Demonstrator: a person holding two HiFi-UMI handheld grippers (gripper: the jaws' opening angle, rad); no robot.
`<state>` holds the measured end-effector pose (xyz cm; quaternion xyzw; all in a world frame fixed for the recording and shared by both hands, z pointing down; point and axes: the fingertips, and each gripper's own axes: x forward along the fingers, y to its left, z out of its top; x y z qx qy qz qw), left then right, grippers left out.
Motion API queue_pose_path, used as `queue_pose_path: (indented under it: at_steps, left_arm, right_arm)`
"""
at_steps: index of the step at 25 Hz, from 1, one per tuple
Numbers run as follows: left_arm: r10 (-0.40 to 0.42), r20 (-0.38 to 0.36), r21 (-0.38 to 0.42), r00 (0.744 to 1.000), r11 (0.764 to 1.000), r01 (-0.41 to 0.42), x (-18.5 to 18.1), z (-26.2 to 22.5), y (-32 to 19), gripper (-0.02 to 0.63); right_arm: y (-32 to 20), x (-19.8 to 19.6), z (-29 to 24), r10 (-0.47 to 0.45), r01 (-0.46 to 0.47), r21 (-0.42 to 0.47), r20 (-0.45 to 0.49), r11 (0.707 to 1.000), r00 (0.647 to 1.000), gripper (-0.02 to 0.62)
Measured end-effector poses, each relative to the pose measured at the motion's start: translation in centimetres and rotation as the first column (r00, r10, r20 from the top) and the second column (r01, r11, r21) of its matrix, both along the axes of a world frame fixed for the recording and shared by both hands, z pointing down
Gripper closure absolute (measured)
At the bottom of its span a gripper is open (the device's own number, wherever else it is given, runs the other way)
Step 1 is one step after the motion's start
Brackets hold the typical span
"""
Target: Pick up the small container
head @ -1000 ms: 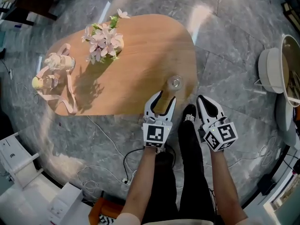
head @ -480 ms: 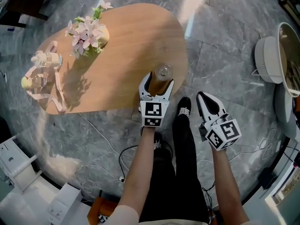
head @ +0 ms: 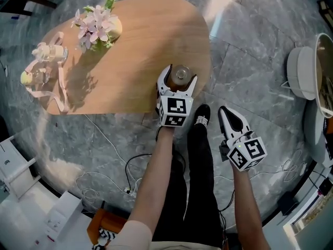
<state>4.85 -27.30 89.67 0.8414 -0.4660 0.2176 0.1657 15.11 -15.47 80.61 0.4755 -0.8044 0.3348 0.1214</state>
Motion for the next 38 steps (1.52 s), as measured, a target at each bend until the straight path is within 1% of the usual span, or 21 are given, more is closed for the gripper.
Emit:
queue_pose_path:
  at_steps: [2,5,8,12,16,21,26,31,36,38]
  left_arm:
    - [0.001,-0.002,0.002,1.000,1.000,-0.001,0.1,0.0,-0.1,0.265]
    - [0.015,0.019,0.017,1.000,1.000,-0.015,0.3,0.0,0.0,0.265]
    - [0.001,0.034,0.025,0.999,1.000,-0.002,0.2,0.1,-0.1,0.265]
    - [-0.003,0.054,0.009,0.999,1.000,0.002,0.2,0.4,-0.1,0.267]
    - [-0.007,0.071,-0.005,0.997,1.000,0.008,0.1,0.7,-0.2,0.266]
    - [-0.013,0.105,-0.027,0.994,0.999,0.016,0.1,1.2,-0.4,0.266]
    - [-0.014,0.107,-0.026,0.994,1.000,0.017,0.0,1.2,-0.4,0.272]
    - [0.002,0.106,-0.028,0.994,1.000,0.001,0.2,1.2,-0.2,0.273]
    - [0.056,0.090,-0.062,0.994,0.997,-0.050,0.6,1.2,0.6,0.273]
    - [0.059,0.087,-0.081,0.994,0.995,-0.052,0.4,1.2,1.2,0.273]
  right_arm:
    - [-0.2,0.1,0.1,0.001,-0.001,-0.003,0.002,1.000,1.000,0.526]
    - [-0.4,-0.1,-0.1,0.001,-0.001,-0.001,0.013,1.000,1.000,0.526]
    - [-0.3,-0.3,-0.1,-0.009,0.009,-0.002,0.022,1.000,1.000,0.526]
    - [0.1,-0.5,-0.2,-0.002,0.003,-0.020,0.035,1.000,0.999,0.526]
    - [0.5,-0.3,0.0,0.033,-0.030,-0.045,0.067,0.999,0.997,0.526]
    - [0.9,0.1,0.1,0.043,-0.039,-0.055,0.074,0.998,0.996,0.526]
    - [0.9,1.1,0.0,0.062,-0.058,-0.059,0.067,0.997,0.996,0.526]
    - [0.7,1.6,-0.4,0.075,-0.072,-0.047,0.059,0.996,0.995,0.526]
    - [1.0,0.9,-0.6,0.068,-0.066,-0.051,0.051,0.997,0.996,0.526]
    - [1.3,0.6,-1.3,0.058,-0.056,-0.049,0.045,0.997,0.997,0.526]
